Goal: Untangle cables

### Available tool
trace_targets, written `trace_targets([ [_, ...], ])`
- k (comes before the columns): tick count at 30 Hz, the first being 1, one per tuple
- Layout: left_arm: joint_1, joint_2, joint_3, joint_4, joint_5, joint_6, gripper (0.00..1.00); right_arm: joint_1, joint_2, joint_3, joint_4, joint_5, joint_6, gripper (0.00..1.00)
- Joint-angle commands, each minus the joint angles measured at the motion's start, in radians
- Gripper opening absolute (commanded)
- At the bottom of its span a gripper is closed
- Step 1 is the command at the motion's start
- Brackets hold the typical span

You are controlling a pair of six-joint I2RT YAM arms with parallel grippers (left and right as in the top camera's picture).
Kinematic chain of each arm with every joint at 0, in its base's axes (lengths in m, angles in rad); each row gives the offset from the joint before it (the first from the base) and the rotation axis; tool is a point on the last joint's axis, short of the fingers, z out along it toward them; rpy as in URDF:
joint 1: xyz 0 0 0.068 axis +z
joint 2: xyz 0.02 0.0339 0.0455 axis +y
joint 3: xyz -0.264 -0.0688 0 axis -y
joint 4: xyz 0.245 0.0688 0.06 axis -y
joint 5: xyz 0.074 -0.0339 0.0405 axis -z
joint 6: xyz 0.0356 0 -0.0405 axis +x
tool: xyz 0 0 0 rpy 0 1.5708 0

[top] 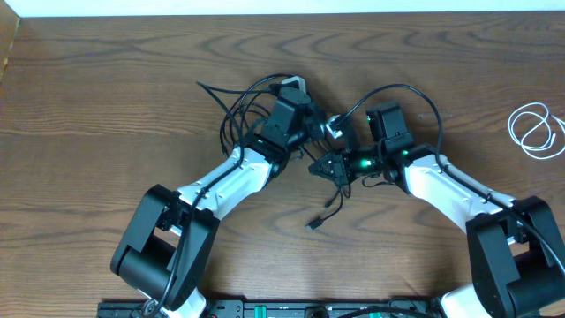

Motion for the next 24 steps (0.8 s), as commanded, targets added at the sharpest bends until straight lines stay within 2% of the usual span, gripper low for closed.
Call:
trace_targets([
  [1,-0.006,0.008,0.019,0.002,0.019,0.054,0.79,0.005,0.001,0.006,0.001,-0.027,-0.019,0.01],
  [5,0.009,-0.001,0.062,-0.068,0.019,0.063,0.81,0.005,0.001,0.006,0.001,-0.016,-0.019,0.01],
  [12,0.053,-0.011,0.203,-0.329,0.011,0.121,0.81,0.008,0.001,0.006,0.001,0.002,-0.019,0.01],
  [17,0.109,-0.011,0.234,-0.466,0.009,0.159,0.81,0.007,0.001,0.006,0.001,0.007,-0.019,0.01],
  [24,0.223,-0.01,0.233,-0.639,-0.125,0.172,0.82,0.008,0.001,0.006,0.0,0.033,-0.019,0.01],
])
